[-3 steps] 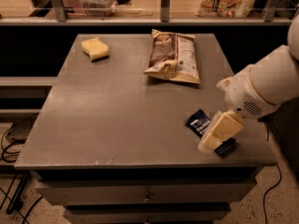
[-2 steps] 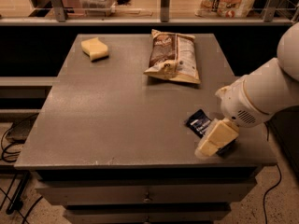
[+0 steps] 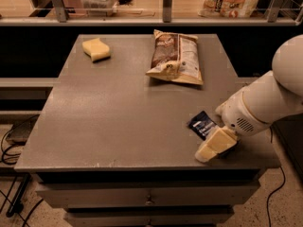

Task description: Move rxbar blueberry near sponge

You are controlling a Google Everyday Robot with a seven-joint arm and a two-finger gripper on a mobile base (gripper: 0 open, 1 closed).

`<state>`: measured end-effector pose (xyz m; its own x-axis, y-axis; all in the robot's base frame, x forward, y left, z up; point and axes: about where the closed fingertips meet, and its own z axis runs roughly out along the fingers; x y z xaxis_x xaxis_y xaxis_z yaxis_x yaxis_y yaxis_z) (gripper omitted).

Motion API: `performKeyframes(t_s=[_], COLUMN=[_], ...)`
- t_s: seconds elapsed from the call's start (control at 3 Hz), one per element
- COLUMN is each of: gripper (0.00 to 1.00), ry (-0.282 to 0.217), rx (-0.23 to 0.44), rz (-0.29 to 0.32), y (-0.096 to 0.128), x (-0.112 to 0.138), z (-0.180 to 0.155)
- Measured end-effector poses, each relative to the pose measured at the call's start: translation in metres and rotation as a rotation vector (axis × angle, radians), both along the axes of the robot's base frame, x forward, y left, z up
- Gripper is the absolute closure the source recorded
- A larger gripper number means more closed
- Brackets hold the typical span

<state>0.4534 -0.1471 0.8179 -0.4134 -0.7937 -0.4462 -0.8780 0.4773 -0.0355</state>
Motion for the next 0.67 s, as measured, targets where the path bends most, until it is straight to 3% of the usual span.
performKeyframes(t_s=[0.67], gripper=[0.62], ry=[0.017], rx=[0.005], rz=[-0.017], y=[-0.0013], x=[0.0015], z=[0.0006])
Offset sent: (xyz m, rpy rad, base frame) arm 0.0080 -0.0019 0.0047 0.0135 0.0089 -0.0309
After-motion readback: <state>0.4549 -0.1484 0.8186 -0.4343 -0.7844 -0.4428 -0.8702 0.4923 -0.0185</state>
